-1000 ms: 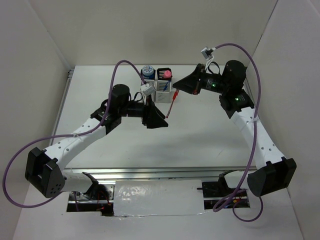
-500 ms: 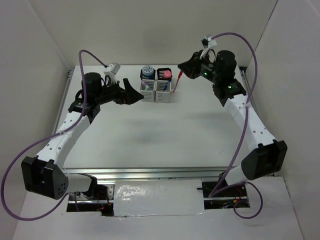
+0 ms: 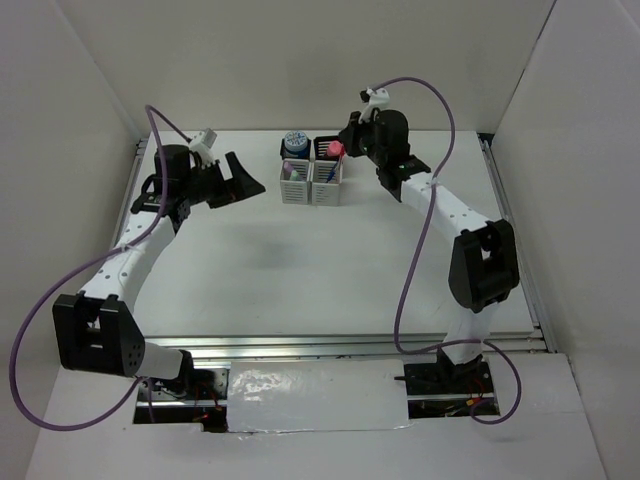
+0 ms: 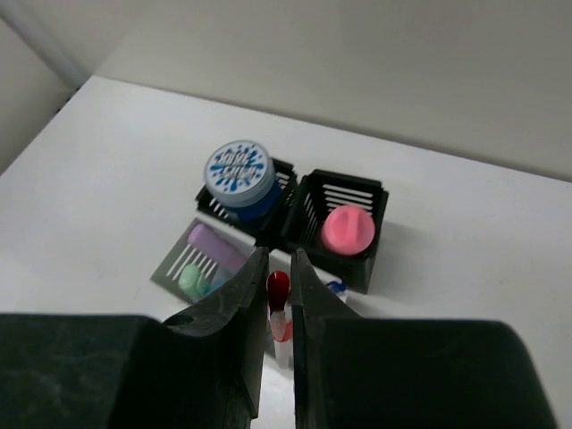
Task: Sort the stationery into containers
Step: Place the pen in the storage box, then reset both arms
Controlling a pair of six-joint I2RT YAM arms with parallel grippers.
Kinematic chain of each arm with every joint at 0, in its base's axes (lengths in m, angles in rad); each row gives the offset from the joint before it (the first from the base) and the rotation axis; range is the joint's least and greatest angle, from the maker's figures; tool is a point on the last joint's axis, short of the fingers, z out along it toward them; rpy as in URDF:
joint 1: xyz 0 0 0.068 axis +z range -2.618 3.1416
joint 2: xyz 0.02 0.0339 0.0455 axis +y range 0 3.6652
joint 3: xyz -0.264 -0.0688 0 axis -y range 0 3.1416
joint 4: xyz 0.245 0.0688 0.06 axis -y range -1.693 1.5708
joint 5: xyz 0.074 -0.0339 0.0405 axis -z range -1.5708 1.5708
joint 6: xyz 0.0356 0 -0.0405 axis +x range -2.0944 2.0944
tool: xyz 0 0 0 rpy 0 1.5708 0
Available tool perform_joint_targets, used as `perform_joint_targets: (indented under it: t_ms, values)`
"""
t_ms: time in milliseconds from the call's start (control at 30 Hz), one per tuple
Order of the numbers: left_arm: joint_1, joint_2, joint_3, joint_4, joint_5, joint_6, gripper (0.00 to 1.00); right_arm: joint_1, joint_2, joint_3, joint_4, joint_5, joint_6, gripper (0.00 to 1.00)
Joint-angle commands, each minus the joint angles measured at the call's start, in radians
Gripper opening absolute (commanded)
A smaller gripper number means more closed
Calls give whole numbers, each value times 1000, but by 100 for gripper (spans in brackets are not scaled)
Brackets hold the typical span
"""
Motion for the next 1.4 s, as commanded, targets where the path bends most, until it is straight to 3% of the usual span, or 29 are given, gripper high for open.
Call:
perform_joint_targets:
  t_ms: [0, 200, 500, 600, 633, 667, 700, 833, 1100, 1233, 1367]
  values:
    - [22, -20, -36, 78, 38, -22, 99, 4, 56, 87, 144, 134, 10, 0]
    - [51, -33, -71, 130, 56, -27, 99, 19, 142, 153, 162, 186, 35, 0]
    - [74, -20, -100, 170, 75, -40, 99, 30, 195, 177, 123, 125, 79, 1]
    - [76, -24, -96, 163, 75, -37, 99, 31, 201, 152, 110, 102, 86, 15]
    - [76, -25, -89, 157, 73, -28, 99, 31, 201, 144, 107, 102, 89, 29]
    - [76, -25, -86, 141, 67, -22, 99, 30, 204, 140, 104, 102, 92, 35]
    - [77, -25, -80, 134, 64, -13, 99, 28, 204, 132, 98, 76, 92, 50]
    - [79, -25, -71, 98, 47, 3, 99, 21, 193, 129, 67, 9, 101, 68]
    - [59, 10, 24, -41, -29, 130, 99, -54, -29, 131, -95, -151, 119, 72]
    - [42, 20, 44, -149, -216, 258, 99, -191, -198, 100, -352, -313, 22, 75]
    - [48, -11, -28, -155, -305, 328, 99, -340, -310, -13, -604, -323, -91, 80]
